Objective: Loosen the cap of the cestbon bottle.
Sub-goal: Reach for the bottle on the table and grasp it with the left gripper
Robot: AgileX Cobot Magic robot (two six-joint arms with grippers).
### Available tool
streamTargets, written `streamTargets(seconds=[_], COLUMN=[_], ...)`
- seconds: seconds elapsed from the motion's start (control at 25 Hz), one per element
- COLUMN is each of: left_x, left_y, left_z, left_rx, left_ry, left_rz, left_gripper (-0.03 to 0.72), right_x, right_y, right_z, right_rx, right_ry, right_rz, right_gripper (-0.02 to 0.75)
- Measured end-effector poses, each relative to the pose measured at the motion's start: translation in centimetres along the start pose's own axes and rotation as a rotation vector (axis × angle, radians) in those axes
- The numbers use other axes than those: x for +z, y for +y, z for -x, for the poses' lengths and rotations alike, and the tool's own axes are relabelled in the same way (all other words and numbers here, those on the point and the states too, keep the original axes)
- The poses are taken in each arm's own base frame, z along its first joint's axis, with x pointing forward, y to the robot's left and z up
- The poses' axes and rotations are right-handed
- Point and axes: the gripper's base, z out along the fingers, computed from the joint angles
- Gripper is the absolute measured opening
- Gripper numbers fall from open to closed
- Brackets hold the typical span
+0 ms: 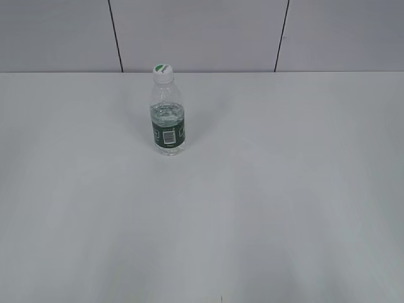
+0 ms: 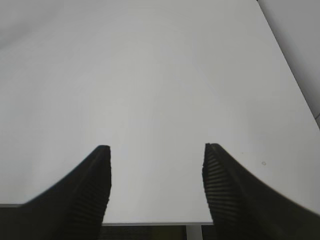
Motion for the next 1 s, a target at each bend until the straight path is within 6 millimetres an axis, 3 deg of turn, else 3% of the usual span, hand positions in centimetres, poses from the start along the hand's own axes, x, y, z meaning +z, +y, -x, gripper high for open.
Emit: streamTargets(seconds=[1.0], left_x=[0.00], left_y=[0.00], left_z=[0.00], left_rx=[0.000], left_ry=[0.000], left_rz=[0.000], left_gripper=[0.239], right_x=[0.00], right_y=[0.00], right_z=[0.00], right_rx=[0.000], right_ry=[0.000], right_rz=[0.000], right_gripper=[0.447])
